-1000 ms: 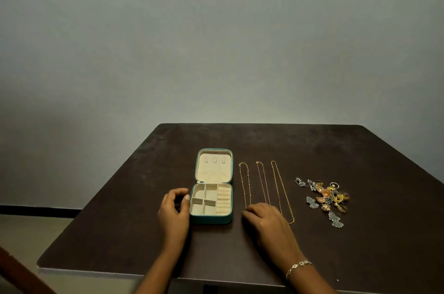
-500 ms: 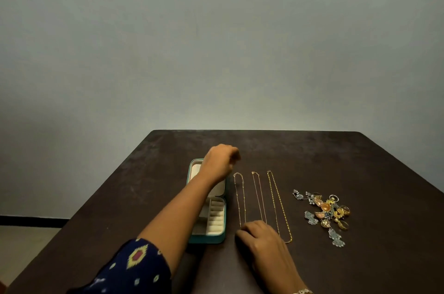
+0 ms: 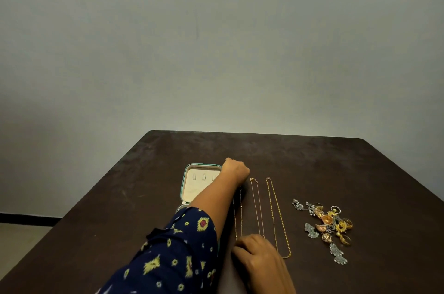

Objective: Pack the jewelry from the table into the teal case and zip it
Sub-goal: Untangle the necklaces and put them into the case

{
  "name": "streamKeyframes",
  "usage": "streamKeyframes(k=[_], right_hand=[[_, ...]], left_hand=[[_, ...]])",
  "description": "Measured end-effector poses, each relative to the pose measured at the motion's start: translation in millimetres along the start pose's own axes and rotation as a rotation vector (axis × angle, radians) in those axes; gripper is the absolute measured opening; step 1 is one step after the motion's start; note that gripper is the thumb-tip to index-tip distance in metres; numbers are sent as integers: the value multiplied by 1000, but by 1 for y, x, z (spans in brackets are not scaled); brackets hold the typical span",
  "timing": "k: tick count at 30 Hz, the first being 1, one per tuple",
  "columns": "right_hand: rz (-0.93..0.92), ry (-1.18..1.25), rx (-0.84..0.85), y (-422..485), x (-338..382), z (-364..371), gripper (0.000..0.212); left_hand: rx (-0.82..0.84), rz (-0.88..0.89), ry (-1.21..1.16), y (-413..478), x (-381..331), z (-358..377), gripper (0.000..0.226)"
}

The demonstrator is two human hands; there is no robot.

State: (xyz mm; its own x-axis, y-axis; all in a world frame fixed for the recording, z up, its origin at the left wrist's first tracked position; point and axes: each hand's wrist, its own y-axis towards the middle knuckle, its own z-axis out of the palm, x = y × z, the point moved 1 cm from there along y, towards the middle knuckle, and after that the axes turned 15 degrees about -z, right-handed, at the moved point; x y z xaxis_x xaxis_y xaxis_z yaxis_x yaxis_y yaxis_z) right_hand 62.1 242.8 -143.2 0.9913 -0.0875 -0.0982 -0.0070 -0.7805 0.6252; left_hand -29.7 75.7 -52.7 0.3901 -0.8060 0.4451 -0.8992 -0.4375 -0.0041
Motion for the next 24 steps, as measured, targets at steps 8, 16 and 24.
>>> streamKeyframes(k=[8,16,24], right_hand=[[2,-50,3,3,0,-2,21],[41,-85,22,-1,1,-2,19],[-62,-20,-23,-6,-1,-1,33]], left_hand=[[3,-84,-171,5,-5,3,28],[63,-50,-245,11,2,0,30],[-15,-113,-770,-1,25,-25,15]])
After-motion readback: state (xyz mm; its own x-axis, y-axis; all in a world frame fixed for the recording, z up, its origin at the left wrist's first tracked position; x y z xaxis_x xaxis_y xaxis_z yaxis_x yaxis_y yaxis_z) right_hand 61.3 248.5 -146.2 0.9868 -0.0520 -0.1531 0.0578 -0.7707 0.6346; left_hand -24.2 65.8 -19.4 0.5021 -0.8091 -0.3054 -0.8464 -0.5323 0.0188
